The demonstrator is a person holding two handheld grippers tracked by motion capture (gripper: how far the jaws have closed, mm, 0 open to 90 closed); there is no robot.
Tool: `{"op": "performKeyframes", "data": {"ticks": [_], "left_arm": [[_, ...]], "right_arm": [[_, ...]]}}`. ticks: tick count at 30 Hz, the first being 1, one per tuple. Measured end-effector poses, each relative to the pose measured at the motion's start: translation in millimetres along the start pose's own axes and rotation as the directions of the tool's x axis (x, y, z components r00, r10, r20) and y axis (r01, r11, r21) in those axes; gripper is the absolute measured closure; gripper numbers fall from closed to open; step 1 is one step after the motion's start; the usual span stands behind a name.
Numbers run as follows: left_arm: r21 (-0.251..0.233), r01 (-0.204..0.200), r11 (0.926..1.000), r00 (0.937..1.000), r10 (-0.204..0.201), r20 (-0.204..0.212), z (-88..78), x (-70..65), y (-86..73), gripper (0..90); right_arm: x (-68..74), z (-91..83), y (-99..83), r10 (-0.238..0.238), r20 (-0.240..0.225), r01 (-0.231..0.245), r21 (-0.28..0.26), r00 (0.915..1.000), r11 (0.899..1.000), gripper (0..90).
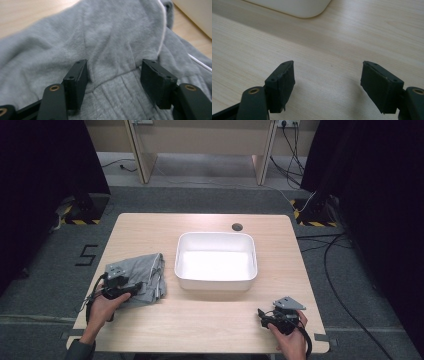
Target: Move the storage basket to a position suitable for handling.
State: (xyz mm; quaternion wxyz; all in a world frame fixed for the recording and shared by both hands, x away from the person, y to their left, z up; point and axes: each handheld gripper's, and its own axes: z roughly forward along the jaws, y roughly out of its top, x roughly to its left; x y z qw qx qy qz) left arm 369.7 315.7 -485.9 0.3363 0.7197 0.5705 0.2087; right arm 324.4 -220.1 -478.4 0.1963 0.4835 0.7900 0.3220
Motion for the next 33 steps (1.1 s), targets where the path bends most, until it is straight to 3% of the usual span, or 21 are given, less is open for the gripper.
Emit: {"op": "performKeyframes", "data": {"ticks": [6,19,23,33], "left_arm": [[0.009,-0.012,0.9999,0.9999,0.012,0.005,-8.8,-9.4,-7.8,39.2],[-0.012,-0.06,0.9981,0.997,0.06,0.048,-49.9,-50.5,-49.2,38.8],[-0.015,-0.081,0.9966,0.9942,0.082,0.07,-63.2,-67.8,-62.4,38.6],[-0.021,-0.124,0.9921,0.9861,0.125,0.109,-79.7,-94.0,-78.7,38.5]], "right_arm": [[3.1,0.1,-0.3,-0.02,-0.013,0.02,0.003,0.9997,1.0,28.5],[5.8,0.3,-3.0,-0.023,-0.018,0.023,0.004,0.9996,1.0,28.5],[7.6,1.5,-3.8,-0.023,-0.025,0.024,0.013,0.9994,1.0,28.5],[8.6,2.1,-4.2,-0.02,-0.028,0.02,0.013,0.9994,1.0,28.2]]}}
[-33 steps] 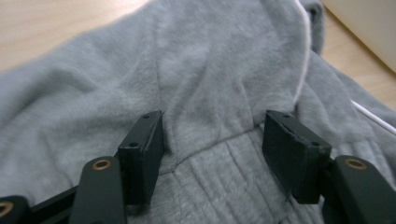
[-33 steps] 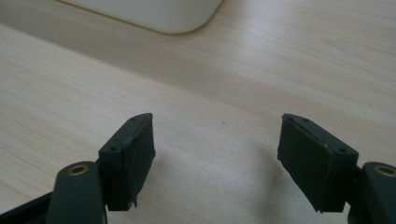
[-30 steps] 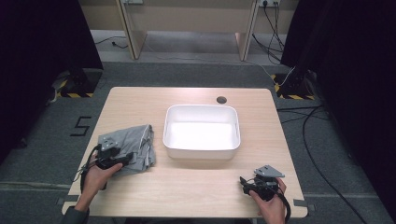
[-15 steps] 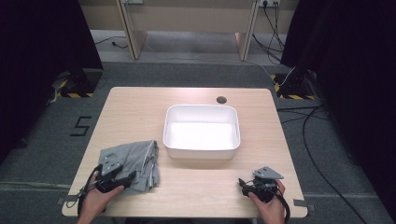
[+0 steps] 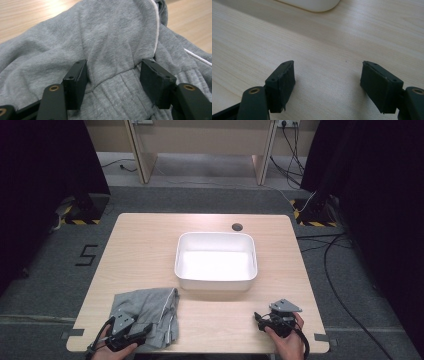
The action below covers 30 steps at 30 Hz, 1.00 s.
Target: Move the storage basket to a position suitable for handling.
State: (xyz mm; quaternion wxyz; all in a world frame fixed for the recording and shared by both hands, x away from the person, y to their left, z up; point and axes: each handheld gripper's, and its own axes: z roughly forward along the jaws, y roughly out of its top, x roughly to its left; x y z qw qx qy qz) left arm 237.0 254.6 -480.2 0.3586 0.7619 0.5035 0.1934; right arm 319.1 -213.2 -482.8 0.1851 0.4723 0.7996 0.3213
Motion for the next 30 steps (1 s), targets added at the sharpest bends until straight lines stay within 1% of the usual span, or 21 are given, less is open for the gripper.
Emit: {"op": "performKeyframes", "data": {"ticks": [1,3,4,5,6,8,10,11,12,13,14,15,16,17,21,24,25,26,27,28,30], "left_arm": [[0.0,0.0,1.0,1.0,0.0,0.0,0.0,0.0,0.0,38.5],[-0.001,-0.009,1.0,0.9999,0.009,0.01,-0.1,-5.1,-0.3,38.6],[0.004,-0.021,0.9998,0.9996,0.021,0.02,0.2,-10.4,0.4,38.7],[0.004,-0.021,0.9998,0.9996,0.021,0.02,0.2,-10.4,0.4,38.7],[0.009,-0.033,0.9994,0.9988,0.033,0.036,0.9,-15.6,1.4,38.7],[0.007,-0.034,0.9994,0.9986,0.034,0.041,1.5,-17.9,1.5,38.7],[0.008,-0.057,0.9984,0.9963,0.056,0.064,3.4,-27.6,3.0,38.8],[0.008,-0.057,0.9984,0.9963,0.056,0.064,3.4,-27.6,3.0,38.7],[0.003,-0.06,0.9982,0.9953,0.06,0.077,6.0,-34.3,4.4,38.5],[0.003,-0.06,0.9982,0.9953,0.06,0.077,6.0,-34.3,4.4,38.5],[0.006,-0.081,0.9967,0.9928,0.08,0.089,8.9,-41.0,7.6,38.5],[0.006,-0.081,0.9967,0.9928,0.08,0.089,8.9,-41.0,7.6,38.5],[0.011,-0.095,0.9954,0.9897,0.093,0.109,12.2,-48.0,10.7,38.5],[0.009,-0.095,0.9954,0.9881,0.093,0.122,14.5,-52.0,12.1,38.4],[0.012,-0.135,0.9907,0.9789,0.132,0.156,22.6,-67.4,19.5,38.0],[0.004,-0.162,0.9867,0.9701,0.159,0.183,30.4,-78.5,24.9,37.1],[0.004,-0.162,0.9867,0.9701,0.159,0.183,30.4,-78.5,24.9,36.6],[0.01,-0.165,0.9863,0.9649,0.159,0.209,35.9,-83.7,29.4,35.9],[0.01,-0.165,0.9863,0.9649,0.159,0.209,35.9,-83.7,29.4,34.8],[0.021,-0.174,0.9845,0.9607,0.165,0.223,41.1,-88.0,34.6,33.8],[0.023,-0.178,0.9837,0.9557,0.168,0.242,46.7,-92.6,38.8,32.1]], "right_arm": [[0.1,0.0,-0.1,0.001,-0.001,-0.001,0.0,1.0,1.0,28.3],[0.0,0.1,-0.1,-0.003,-0.001,0.003,-0.001,1.0,1.0,28.1],[-0.1,0.4,-0.1,-0.002,-0.003,0.002,-0.003,1.0,1.0,27.8],[-0.1,0.4,-0.1,-0.002,-0.003,0.002,-0.003,1.0,1.0,27.8],[-0.5,0.6,-0.2,-0.004,-0.002,0.004,-0.004,1.0,1.0,27.3],[-0.9,0.9,-0.4,-0.006,-0.003,0.006,-0.008,1.0,1.0,27.2],[-0.6,1.2,-0.6,0.001,-0.006,-0.001,-0.009,1.0,1.0,26.8],[-0.6,1.2,-0.6,0.001,-0.006,-0.001,-0.009,1.0,1.0,26.8],[-0.4,1.7,-0.6,-0.004,-0.005,0.004,-0.012,1.0,1.0,26.5],[-0.4,1.7,-0.6,-0.004,-0.005,0.004,-0.012,1.0,1.0,26.5],[0.1,2.3,-0.3,-0.009,-0.008,0.009,-0.013,0.9999,1.0,26.5],[0.1,2.3,-0.3,-0.009,-0.008,0.009,-0.013,0.9999,1.0,26.5],[0.6,2.4,-0.1,-0.008,-0.008,0.008,-0.013,0.9999,1.0,26.5],[0.6,2.4,-0.1,-0.009,-0.008,0.009,-0.013,0.9999,1.0,26.4],[0.9,2.3,-0.1,-0.005,-0.008,0.005,-0.012,1.0,1.0,26.3],[0.9,2.7,-0.1,-0.011,-0.009,0.01,-0.014,0.9999,1.0,26.3],[0.9,2.7,-0.1,-0.011,-0.009,0.01,-0.014,0.9999,1.0,26.3],[1.1,2.8,0.0,-0.011,-0.009,0.011,-0.014,0.9999,1.0,26.3],[1.1,2.8,0.0,-0.011,-0.009,0.011,-0.014,0.9999,1.0,26.3],[1.3,2.7,0.0,-0.011,-0.009,0.011,-0.014,0.9999,1.0,26.3],[1.5,2.6,0.0,-0.012,-0.009,0.011,-0.014,0.9999,1.0,26.3]]}}
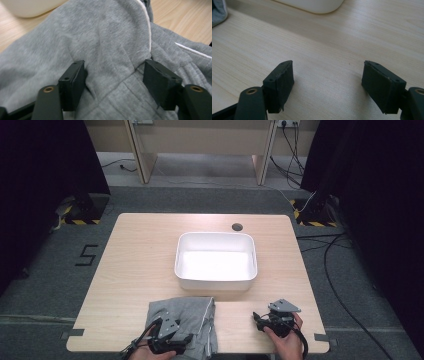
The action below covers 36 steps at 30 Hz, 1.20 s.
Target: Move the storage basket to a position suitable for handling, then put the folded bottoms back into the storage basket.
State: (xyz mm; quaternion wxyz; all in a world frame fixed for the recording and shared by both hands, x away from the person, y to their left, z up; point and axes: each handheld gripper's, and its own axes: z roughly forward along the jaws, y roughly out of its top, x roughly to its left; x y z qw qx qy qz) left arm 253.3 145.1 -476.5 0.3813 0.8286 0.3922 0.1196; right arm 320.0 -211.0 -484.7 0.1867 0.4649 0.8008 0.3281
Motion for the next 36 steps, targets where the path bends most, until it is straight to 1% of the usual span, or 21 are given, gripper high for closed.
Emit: {"op": "performKeyframes", "data": {"ticks": [1,4,7,10,12,13,16,21,22,24,25,26,27,28,29,30,31,33,34,35,36], "left_arm": [[0.0,0.0,1.0,1.0,0.0,0.007,2.4,-1.0,1.8,31.4],[0.012,-0.029,0.9995,0.9993,0.028,0.024,9.1,-6.4,9.4,31.4],[0.019,-0.02,0.9996,0.998,0.018,0.06,16.4,-8.0,14.8,31.3],[0.03,-0.029,0.9991,0.997,0.027,0.072,20.4,-9.7,19.5,31.4],[0.04,-0.043,0.9982,0.9956,0.04,0.085,25.1,-11.2,24.7,31.4],[0.043,-0.043,0.9982,0.9948,0.038,0.094,28.2,-12.1,27.6,31.5],[0.068,-0.071,0.9952,0.9907,0.062,0.121,40.3,-16.0,41.1,31.5],[0.068,-0.085,0.994,0.9878,0.075,0.136,51.1,-19.5,50.9,31.5],[0.065,-0.096,0.9933,0.9866,0.086,0.139,52.4,-20.0,52.7,31.5],[0.06,-0.099,0.9932,0.9859,0.09,0.141,51.1,-19.5,52.6,31.2],[0.051,-0.095,0.9942,0.9859,0.087,0.143,49.4,-18.6,52.0,31.2],[0.031,-0.054,0.998,0.9833,0.048,0.176,44.4,-15.1,51.1,29.0],[0.031,-0.054,0.998,0.9833,0.048,0.176,44.4,-15.1,51.1,25.6],[-0.001,0.001,1.0,0.9793,-0.001,0.202,36.3,-9.5,51.2,22.5],[-0.001,0.001,1.0,0.9793,-0.001,0.202,36.3,-9.5,51.2,21.4],[-0.036,0.027,0.999,0.9818,-0.02,0.189,25.0,-2.2,52.1,20.9],[-0.036,0.027,0.999,0.9818,-0.02,0.189,25.0,-2.2,52.1,20.0],[-0.066,0.056,0.9963,0.985,-0.044,0.167,12.9,7.6,52.5,19.1],[-0.083,0.084,0.993,0.9883,-0.072,0.134,2.6,19.2,51.5,17.8],[-0.083,0.084,0.993,0.9883,-0.072,0.134,2.6,19.2,51.5,17.5],[-0.084,0.102,0.9912,0.9899,-0.093,0.107,-3.8,29.6,48.7,17.3]], "right_arm": [[0.0,0.0,0.0,0.0,0.0,0.0,0.0,1.0,1.0,26.3],[0.0,0.0,0.0,0.0,0.0,0.0,0.0,1.0,1.0,26.3],[-0.1,0.1,0.1,0.0,-0.001,0.0,0.0,1.0,1.0,26.3],[-0.1,0.1,0.1,0.0,-0.001,0.0,0.0,1.0,1.0,26.3],[-0.1,0.1,0.1,0.0,-0.001,0.0,0.0,1.0,1.0,26.2],[-0.1,0.1,0.0,0.0,-0.001,0.0,0.0,1.0,1.0,26.2],[-0.1,0.1,0.1,0.001,-0.001,-0.001,0.0,1.0,1.0,26.2],[-0.5,0.3,0.1,0.0,-0.004,0.0,0.0,1.0,1.0,26.1],[-0.7,0.3,0.1,-0.002,-0.004,0.002,0.0,1.0,1.0,26.1],[-0.7,0.1,0.1,-0.002,-0.005,0.002,0.002,1.0,1.0,26.1],[-0.4,0.1,0.1,0.004,-0.006,-0.004,0.001,1.0,1.0,26.0],[-0.5,0.0,0.4,0.005,-0.005,-0.005,0.005,1.0,1.0,26.0],[-0.5,0.0,0.4,0.005,-0.005,-0.005,0.005,1.0,1.0,26.0],[-1.5,1.1,1.2,-0.007,-0.008,0.007,0.003,0.9999,1.0,25.9],[-1.3,1.7,1.7,-0.002,-0.007,0.002,0.002,1.0,1.0,25.8],[-1.4,2.1,2.1,-0.003,-0.008,0.003,0.003,1.0,1.0,25.8],[-1.4,2.1,2.1,-0.003,-0.008,0.003,0.003,1.0,1.0,25.8],[-1.4,2.1,2.2,-0.003,-0.008,0.003,0.004,1.0,1.0,25.8],[-1.6,2.0,2.0,-0.004,-0.012,0.004,0.003,0.9999,1.0,25.8],[-1.6,2.0,2.0,-0.004,-0.012,0.004,0.003,0.9999,1.0,25.8],[-1.5,1.8,1.9,-0.003,-0.012,0.003,0.003,0.9999,1.0,25.8]]}}
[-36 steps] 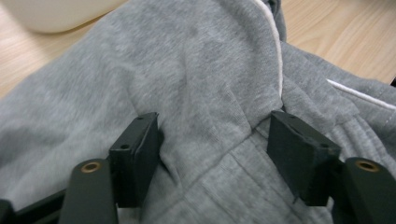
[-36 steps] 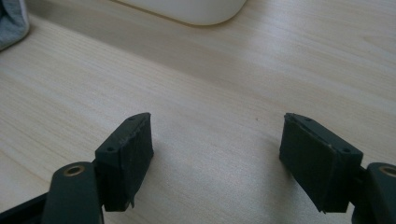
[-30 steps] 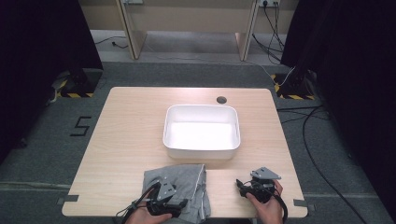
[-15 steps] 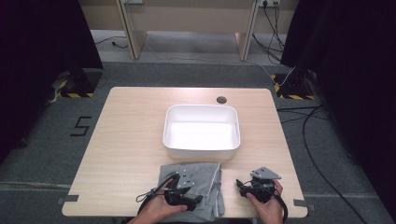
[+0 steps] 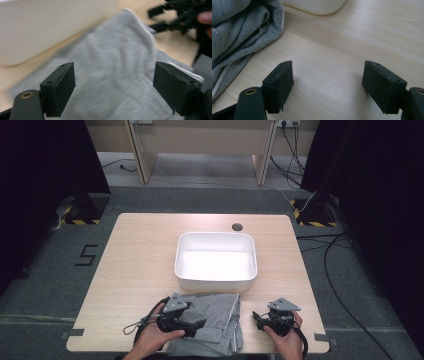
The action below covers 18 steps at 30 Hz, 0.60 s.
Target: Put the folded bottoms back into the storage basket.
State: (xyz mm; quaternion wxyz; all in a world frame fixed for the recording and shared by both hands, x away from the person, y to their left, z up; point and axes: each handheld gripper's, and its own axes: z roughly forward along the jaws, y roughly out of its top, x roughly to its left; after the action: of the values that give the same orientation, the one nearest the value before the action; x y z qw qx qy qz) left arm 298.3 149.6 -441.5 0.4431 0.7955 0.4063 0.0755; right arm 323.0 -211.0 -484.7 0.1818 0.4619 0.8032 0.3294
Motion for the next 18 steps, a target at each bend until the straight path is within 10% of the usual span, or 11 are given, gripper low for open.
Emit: {"op": "performKeyframes", "data": {"ticks": [10,18], "left_arm": [[0.01,0.16,0.987,0.9846,-0.159,-0.072,-34.2,39.2,-43.4,14.5],[0.043,0.167,0.985,0.9857,-0.166,-0.026,-33.8,14.3,-62.7,14.4]], "right_arm": [[-1.7,-8.0,6.1,-0.002,-0.03,0.0,-0.035,0.9996,0.999,26.0],[7.0,-22.4,25.9,-0.027,-0.105,0.015,-0.11,0.9941,0.994,25.2]]}}
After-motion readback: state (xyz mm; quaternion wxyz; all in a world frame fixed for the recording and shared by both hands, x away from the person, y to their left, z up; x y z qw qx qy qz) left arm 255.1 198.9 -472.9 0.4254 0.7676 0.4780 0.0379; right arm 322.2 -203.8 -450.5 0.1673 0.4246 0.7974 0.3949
